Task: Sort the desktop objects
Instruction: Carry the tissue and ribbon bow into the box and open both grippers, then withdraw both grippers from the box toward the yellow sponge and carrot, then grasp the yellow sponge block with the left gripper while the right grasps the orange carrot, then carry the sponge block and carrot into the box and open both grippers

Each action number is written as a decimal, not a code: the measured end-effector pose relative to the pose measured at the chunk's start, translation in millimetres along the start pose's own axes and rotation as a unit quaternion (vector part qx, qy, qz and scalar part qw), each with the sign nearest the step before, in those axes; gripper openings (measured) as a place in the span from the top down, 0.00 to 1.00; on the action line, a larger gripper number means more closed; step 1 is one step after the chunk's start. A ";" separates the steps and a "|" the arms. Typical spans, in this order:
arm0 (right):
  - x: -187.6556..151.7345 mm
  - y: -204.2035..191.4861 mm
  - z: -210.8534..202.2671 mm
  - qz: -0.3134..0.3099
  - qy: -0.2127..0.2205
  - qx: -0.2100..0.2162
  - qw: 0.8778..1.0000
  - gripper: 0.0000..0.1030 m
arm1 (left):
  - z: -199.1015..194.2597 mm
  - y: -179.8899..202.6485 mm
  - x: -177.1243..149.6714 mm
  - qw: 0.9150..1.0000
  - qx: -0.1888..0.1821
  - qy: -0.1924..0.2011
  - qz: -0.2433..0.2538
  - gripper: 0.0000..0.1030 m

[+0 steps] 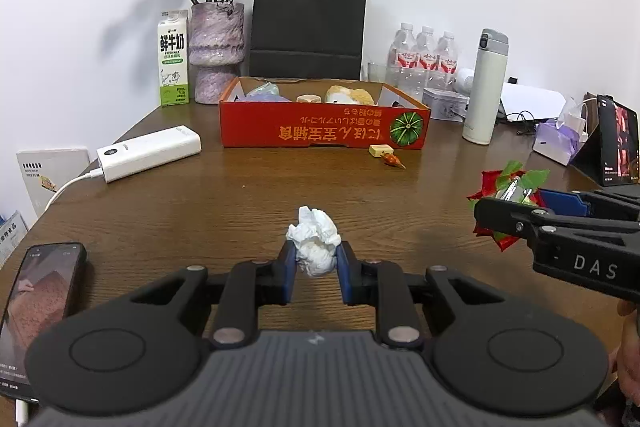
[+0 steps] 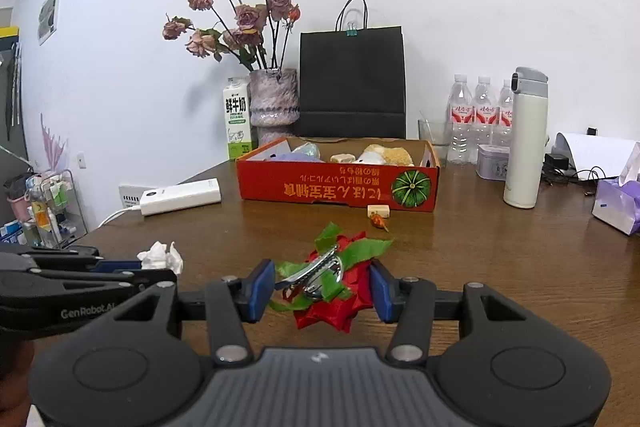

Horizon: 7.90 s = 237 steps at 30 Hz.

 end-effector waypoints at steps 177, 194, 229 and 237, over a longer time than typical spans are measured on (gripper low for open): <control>52.2 118.8 185.8 0.022 -0.037 0.006 0.999 0.87 | 146.4 13.3 73.6 0.995 0.079 -0.046 -0.032 0.69; 16.7 -13.1 53.8 0.030 -0.044 0.031 0.998 0.87 | 28.6 -4.0 24.3 1.000 0.008 -0.017 -0.020 0.69; 200.7 57.2 215.9 0.052 -0.072 0.070 0.994 0.87 | 191.4 -38.6 248.8 0.998 -0.043 -0.040 0.004 0.69; 169.0 94.4 373.9 0.126 -0.186 0.063 0.972 0.87 | 319.2 -49.5 213.7 0.982 -0.073 -0.169 -0.034 0.67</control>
Point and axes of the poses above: each gripper's, at about its wrist camera, not at the fingertips, and z roughly the way its jaws point, y to its right, x to its top, the point moved 7 cm from there along z, roughly the way its jaws point, and after that the axes turned 3 degrees about x, right-handed, at the moved point
